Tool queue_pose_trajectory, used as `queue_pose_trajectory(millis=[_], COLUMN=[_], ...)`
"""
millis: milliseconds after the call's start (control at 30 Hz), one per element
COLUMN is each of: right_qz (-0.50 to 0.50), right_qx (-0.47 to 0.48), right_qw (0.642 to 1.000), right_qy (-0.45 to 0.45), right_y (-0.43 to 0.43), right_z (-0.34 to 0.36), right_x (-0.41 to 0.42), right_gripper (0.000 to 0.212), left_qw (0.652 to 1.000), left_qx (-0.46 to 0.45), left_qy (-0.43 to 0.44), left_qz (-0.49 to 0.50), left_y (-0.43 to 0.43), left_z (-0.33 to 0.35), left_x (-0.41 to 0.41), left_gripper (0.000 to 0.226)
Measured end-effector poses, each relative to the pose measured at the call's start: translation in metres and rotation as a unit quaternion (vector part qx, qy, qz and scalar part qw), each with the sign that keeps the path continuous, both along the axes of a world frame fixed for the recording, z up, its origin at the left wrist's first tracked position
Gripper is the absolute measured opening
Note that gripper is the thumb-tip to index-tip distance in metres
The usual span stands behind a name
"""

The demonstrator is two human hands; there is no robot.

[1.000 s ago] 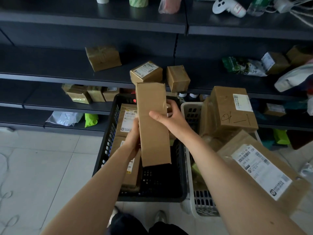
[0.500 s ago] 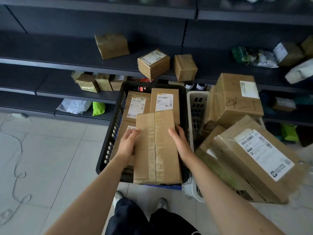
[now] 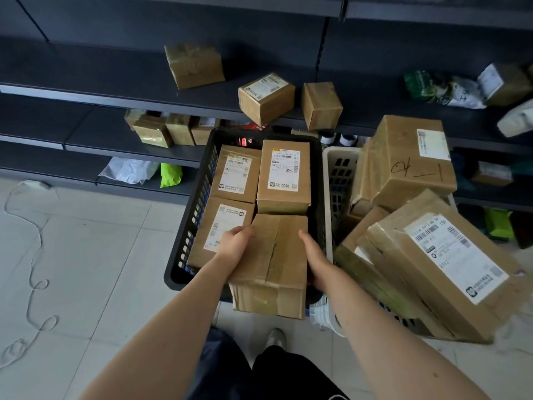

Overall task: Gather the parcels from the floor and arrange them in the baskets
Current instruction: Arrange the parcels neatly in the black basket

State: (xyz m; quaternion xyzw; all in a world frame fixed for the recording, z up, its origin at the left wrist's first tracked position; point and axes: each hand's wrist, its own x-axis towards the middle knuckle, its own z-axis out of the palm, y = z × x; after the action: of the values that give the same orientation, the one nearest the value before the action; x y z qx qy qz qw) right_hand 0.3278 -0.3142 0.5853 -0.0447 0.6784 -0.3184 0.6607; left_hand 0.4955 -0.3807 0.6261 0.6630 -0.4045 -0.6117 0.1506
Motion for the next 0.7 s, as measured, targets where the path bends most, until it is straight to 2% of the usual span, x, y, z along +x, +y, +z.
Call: queue_pose_trajectory(millis=[67,133,200,233,300,400,700], right_qz=[0.022,0.051,0.055,0.047,0.035,0.061,0.091], right_qx=[0.028,0.047,0.055,0.055,0.053,0.062,0.011], right_qw=[0.999,0.998,0.997,0.997,0.996,0.990,0.973], right_qy=[0.004,0.007,0.019,0.025,0.056,0.107,0.211], right_y=[-0.005,-0.009,-0.011,-0.014,-0.021,-0.035,-0.040], right_z=[-0.003,-0.005,-0.008,-0.010,-0.015,-0.032,-0.039], right_x=[-0.004,-0.006,-0.006,-0.005,-0.004,-0.006,0.000], right_gripper=[0.053,0.042,0.035,0.035,0.045,0.063,0.057], left_qw=[0.998,0.992,0.991,0.992,0.994,0.993,0.973], left_qx=[0.058,0.116,0.118,0.102,0.072,0.047,-0.094], left_qy=[-0.017,-0.012,-0.008,-0.005,0.002,-0.009,-0.097], left_qz=[-0.024,-0.037,-0.065,-0.078,-0.086,-0.105,-0.189], left_y=[-0.001,0.000,-0.004,-0.005,-0.007,-0.012,-0.010], left_z=[-0.003,-0.004,-0.012,-0.015,-0.017,-0.025,-0.057], left_x=[-0.001,-0.002,-0.003,-0.004,-0.007,-0.010,-0.020], left_gripper=[0.032,0.056,0.077,0.080,0.074,0.080,0.069])
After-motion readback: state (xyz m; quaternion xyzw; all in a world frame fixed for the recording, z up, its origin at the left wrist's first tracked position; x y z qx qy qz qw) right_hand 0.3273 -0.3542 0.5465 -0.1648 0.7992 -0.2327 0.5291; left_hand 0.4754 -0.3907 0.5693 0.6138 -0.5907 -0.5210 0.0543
